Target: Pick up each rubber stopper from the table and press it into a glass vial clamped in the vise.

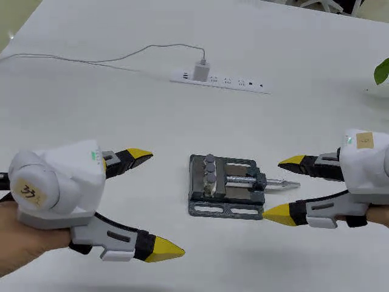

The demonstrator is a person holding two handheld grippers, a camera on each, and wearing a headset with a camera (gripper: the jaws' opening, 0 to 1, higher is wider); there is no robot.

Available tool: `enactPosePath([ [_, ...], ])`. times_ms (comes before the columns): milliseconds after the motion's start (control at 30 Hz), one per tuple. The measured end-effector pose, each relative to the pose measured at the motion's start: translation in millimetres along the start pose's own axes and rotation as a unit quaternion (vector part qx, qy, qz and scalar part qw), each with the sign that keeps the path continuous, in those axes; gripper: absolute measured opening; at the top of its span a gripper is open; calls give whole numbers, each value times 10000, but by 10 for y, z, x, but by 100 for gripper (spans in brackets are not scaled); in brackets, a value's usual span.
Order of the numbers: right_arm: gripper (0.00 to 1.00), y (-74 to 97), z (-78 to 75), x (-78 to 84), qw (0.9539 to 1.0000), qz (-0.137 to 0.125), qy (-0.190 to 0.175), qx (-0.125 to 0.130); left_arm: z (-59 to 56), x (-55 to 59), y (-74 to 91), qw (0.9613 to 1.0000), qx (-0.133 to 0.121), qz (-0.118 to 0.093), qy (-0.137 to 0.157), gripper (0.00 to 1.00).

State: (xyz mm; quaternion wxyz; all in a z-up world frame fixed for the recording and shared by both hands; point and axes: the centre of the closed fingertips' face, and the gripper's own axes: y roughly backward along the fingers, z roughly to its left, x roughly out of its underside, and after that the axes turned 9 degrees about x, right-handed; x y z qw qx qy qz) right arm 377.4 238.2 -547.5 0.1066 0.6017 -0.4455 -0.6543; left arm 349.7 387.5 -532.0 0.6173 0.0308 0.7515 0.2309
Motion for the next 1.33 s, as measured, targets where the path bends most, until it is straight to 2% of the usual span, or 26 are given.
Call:
enactPosePath([
  [100,67,21,2,60,9999,-115,-94,45,22,41,-20,9999,-6,100,-33,99],
  [267,78,39,-34,66,9984,-495,-233,147,52,80,-48,9998,-27,193,-59,99],
  [333,82,47,-62,131,9979,-572,-257,137,67,88,-54,9997,-43,215,-58,99],
  [433,86,49,-60,114,9973,-676,-261,103,89,111,-60,9996,-68,254,-81,99],
  [600,91,20,-42,193,9968,-747,-269,113,112,146,-46,9994,-134,313,-89,99],
  [767,93,46,-48,192,9956,-856,-358,115,86,212,-40,9991,-155,400,-24,99],
  [867,95,59,-19,200,9959,-867,-230,108,81,236,-27,9989,-200,423,21,99],
  [1167,98,69,16,183,9955,-920,-190,96,48,267,-20,9987,-246,447,50,99],
  [1333,97,92,6,183,9958,-898,-163,110,45,244,-16,9988,-258,418,38,99],
])
